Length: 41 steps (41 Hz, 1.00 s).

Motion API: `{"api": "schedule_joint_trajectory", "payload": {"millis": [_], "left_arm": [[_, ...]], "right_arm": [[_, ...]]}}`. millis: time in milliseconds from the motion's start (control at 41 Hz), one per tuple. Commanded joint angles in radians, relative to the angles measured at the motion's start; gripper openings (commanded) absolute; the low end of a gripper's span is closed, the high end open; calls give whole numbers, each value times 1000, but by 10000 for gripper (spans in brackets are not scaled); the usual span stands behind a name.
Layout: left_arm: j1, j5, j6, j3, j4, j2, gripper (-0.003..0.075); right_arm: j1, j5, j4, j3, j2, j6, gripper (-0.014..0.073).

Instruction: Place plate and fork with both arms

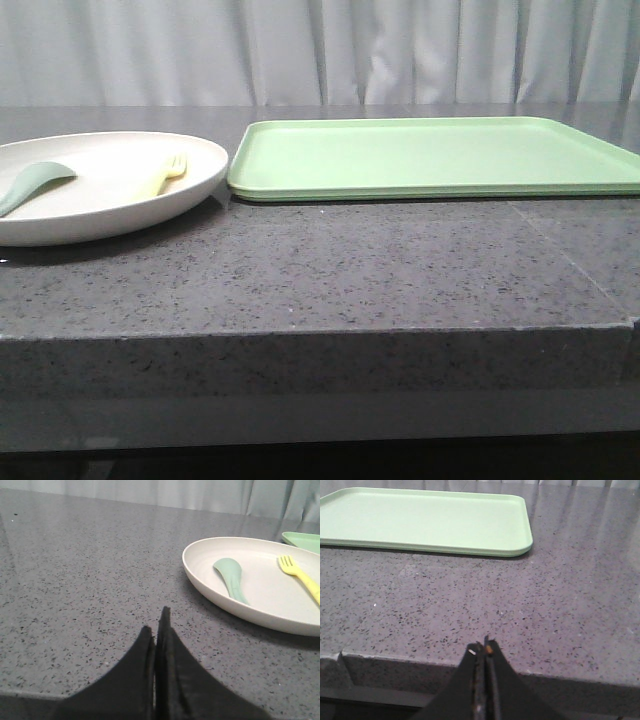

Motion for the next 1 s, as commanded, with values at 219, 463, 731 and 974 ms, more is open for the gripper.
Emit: {"api": "schedule_joint_trajectory", "payload": {"millis": [219, 463, 731, 974], "left_arm": [[2, -95, -7, 1, -2, -21, -18], [2, -234, -7, 1, -23, -21, -18], [2, -496, -7, -33, -23, -19, -18], [2, -311, 11, -304, 92, 149, -18]], "right_arm": [[-5, -172, -10, -4, -18, -10, -67], [-5, -281, -10, -4, -18, -10, -67], [-5, -318, -10, -103, -18, 29, -67], [-6, -44, -9, -392, 137, 34, -59]]}}
